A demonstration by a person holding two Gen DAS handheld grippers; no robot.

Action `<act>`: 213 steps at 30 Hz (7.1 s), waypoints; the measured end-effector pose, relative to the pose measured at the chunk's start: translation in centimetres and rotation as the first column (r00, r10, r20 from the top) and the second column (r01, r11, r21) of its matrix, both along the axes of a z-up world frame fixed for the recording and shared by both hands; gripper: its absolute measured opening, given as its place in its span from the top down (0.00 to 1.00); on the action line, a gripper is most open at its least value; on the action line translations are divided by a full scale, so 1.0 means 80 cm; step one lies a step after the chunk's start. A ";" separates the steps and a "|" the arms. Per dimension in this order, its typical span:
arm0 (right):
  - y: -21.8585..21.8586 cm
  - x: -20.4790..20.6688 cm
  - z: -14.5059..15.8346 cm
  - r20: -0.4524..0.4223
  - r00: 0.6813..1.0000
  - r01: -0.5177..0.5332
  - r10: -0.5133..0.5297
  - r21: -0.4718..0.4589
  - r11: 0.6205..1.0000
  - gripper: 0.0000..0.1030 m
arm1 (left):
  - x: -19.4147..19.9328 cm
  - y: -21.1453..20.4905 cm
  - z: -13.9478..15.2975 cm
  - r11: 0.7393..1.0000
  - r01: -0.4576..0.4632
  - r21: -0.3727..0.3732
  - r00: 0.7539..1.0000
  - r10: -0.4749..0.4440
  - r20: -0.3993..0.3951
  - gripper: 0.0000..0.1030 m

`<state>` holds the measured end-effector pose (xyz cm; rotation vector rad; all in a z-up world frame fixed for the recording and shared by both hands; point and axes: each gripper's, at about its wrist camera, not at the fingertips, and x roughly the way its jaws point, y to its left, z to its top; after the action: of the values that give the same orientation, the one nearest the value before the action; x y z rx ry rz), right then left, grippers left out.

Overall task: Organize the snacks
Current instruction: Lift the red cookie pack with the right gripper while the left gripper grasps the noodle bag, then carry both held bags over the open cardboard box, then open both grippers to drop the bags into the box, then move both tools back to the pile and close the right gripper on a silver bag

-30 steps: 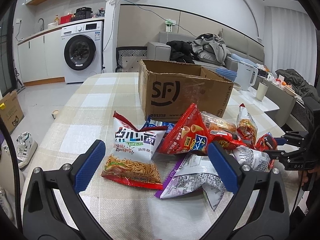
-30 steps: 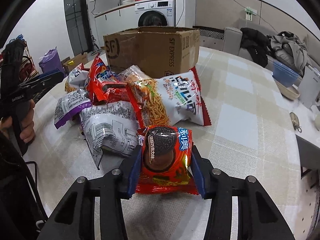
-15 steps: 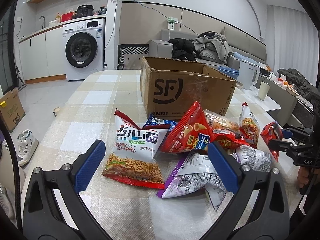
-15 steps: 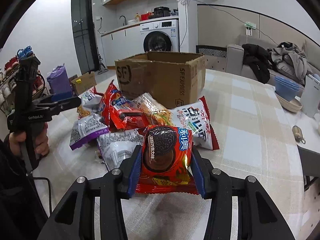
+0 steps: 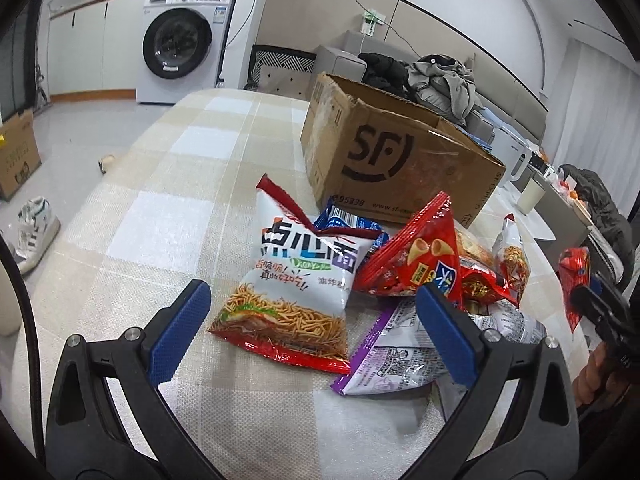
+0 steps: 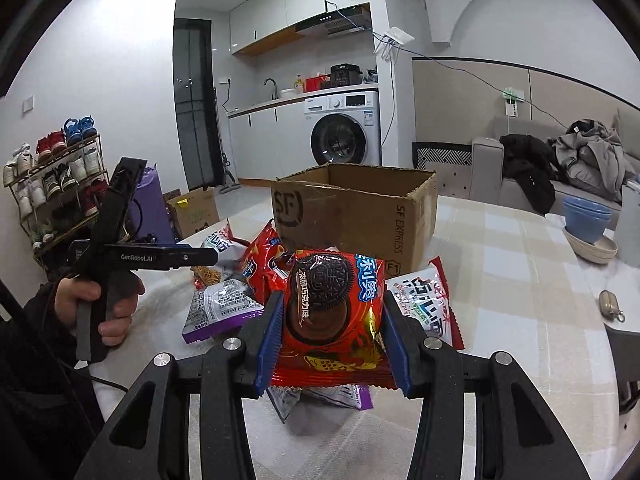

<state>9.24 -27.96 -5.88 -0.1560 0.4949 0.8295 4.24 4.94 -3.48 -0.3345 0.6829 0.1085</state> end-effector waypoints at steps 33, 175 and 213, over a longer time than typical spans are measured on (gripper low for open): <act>-0.002 0.006 -0.005 -0.021 1.000 0.007 -0.007 -0.004 1.000 0.55 | 0.045 -0.017 -0.002 0.995 -0.029 0.098 0.999 0.033 -0.039 0.52; 0.065 0.138 0.056 -0.077 0.975 0.208 -0.208 -0.004 0.978 0.00 | 0.168 -0.040 0.122 0.980 0.104 0.172 0.991 -0.117 0.071 0.01; 0.011 0.064 0.000 -0.064 0.980 0.186 -0.188 -0.039 0.982 0.00 | 0.045 -0.058 0.086 0.970 0.074 0.232 0.989 -0.101 0.104 0.01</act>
<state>14.39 -27.07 -5.86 -0.1095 0.5780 0.6440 7.84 0.32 3.41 -0.0892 0.5637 0.0814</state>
